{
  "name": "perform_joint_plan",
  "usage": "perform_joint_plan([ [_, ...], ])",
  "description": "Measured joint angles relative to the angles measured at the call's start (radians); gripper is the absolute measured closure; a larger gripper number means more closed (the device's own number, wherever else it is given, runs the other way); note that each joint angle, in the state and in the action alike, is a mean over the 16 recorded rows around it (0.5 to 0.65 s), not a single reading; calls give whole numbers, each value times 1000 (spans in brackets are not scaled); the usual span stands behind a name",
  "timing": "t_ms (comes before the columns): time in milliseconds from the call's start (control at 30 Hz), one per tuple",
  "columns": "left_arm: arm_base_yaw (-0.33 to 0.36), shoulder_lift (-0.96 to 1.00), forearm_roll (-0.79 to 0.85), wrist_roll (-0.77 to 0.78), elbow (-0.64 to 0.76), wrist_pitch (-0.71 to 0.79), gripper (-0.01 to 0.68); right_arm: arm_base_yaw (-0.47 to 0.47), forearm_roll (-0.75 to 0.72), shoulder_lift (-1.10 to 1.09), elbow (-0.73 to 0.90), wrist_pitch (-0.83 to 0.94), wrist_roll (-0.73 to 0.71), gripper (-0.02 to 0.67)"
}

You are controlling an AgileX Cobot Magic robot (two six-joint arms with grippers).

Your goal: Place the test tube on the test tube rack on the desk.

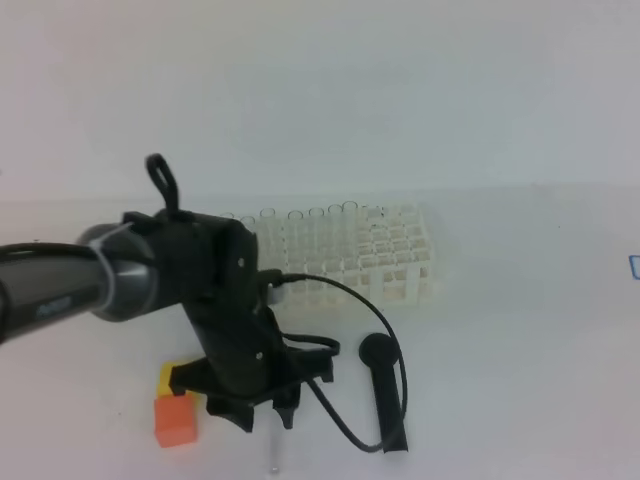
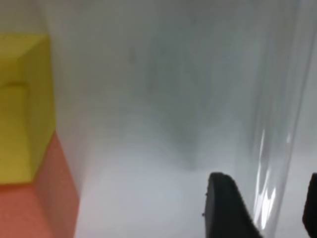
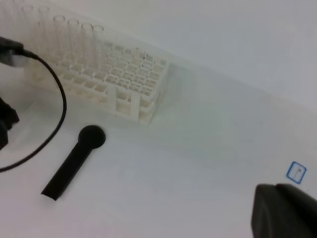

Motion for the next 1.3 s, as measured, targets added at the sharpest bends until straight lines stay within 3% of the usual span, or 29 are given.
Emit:
perform_joint_plan([
  [200, -28, 86, 22, -1, -44, 16, 371, 32, -3, 11, -1, 2, -9, 650],
  [700, -47, 67, 66, 20, -53, -9, 650, 51, -21, 11, -1, 5, -11, 650],
  [1000, -50, -161, 83, 131, -32, -138, 659, 58, -36, 11, -1, 33, -28, 650],
  [1300, -63, -380, -58, 398, 156, -474, 666, 70, -5, 11, -1, 63, -117, 650],
])
